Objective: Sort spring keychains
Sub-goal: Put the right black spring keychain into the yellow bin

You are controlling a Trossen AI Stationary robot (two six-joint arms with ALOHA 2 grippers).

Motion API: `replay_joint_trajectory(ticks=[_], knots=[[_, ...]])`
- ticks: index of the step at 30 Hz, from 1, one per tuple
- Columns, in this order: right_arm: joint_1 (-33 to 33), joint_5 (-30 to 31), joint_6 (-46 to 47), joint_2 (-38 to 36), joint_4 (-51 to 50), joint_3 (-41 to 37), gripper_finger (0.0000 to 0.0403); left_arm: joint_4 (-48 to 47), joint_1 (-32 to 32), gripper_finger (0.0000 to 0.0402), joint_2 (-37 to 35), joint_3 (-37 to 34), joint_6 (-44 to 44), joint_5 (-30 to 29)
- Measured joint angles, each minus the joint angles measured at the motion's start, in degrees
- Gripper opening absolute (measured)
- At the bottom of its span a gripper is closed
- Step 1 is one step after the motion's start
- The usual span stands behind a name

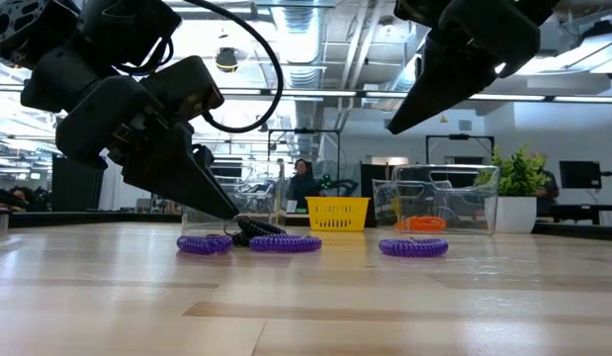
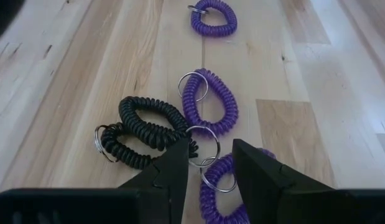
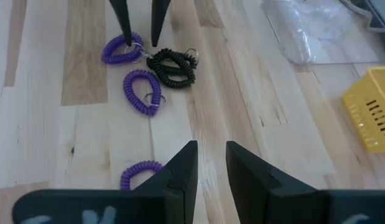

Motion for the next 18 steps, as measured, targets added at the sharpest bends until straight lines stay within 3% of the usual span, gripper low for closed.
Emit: replay_joint_trajectory(ticks=[8, 18], knots=[[0.3, 7.0, 2.0, 0.8, 1.3, -1.0, 0.0075, 0.0, 0.0, 0.0122, 0.0, 0.0, -0.1, 0.0], [-1.3, 7.1, 1.8, 2.8, 4.0, -3.9, 0.0075, -0.1, 0.0, 0.0122, 0.0, 0.0, 1.2, 0.0]])
